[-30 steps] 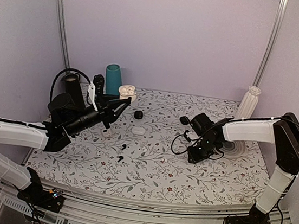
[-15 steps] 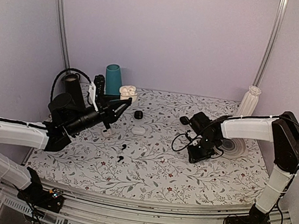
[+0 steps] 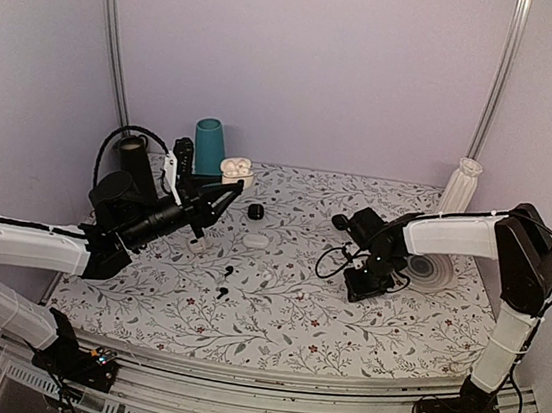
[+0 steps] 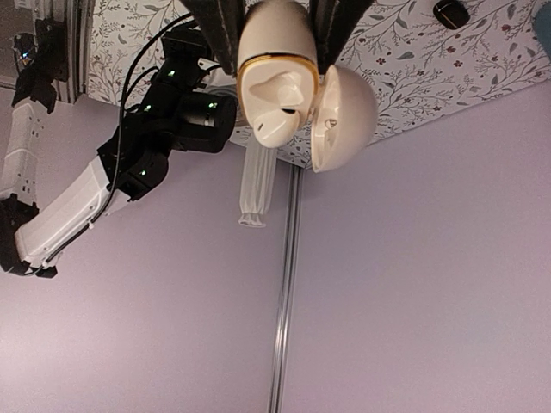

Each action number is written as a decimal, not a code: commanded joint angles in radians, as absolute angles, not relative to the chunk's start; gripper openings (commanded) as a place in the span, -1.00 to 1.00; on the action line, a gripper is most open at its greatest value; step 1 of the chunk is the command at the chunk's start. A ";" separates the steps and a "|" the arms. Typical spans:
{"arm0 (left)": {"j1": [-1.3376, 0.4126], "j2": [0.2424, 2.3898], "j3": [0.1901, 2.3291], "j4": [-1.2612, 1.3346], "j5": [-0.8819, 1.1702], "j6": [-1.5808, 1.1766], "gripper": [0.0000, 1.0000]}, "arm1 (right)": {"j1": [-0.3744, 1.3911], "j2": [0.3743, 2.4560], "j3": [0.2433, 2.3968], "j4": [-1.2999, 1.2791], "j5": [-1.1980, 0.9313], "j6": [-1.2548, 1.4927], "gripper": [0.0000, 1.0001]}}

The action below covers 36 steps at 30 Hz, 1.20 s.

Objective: Insert the wireless bluetooth earbuds into the charging case
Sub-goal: Pick up the left earbud from the center of the board.

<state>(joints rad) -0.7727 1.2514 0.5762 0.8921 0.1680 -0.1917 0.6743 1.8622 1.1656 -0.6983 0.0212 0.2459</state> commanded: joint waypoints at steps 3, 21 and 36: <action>-0.782 1.255 0.606 0.889 0.173 -0.195 -1.00 | 0.678 1.894 1.190 -0.735 0.021 0.276 -0.40; -0.781 1.272 0.607 0.904 0.177 -0.198 -1.00 | 0.690 1.916 1.201 -0.785 0.032 0.309 -0.41; -0.781 1.278 0.610 0.904 0.176 -0.199 -1.00 | 0.696 1.925 1.222 -0.772 0.006 0.334 -0.50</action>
<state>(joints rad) -0.7727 1.2648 0.5831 0.8925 0.1711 -0.1925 0.6865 1.9015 1.2228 -0.7658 0.0277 0.3126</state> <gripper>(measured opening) 0.216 0.251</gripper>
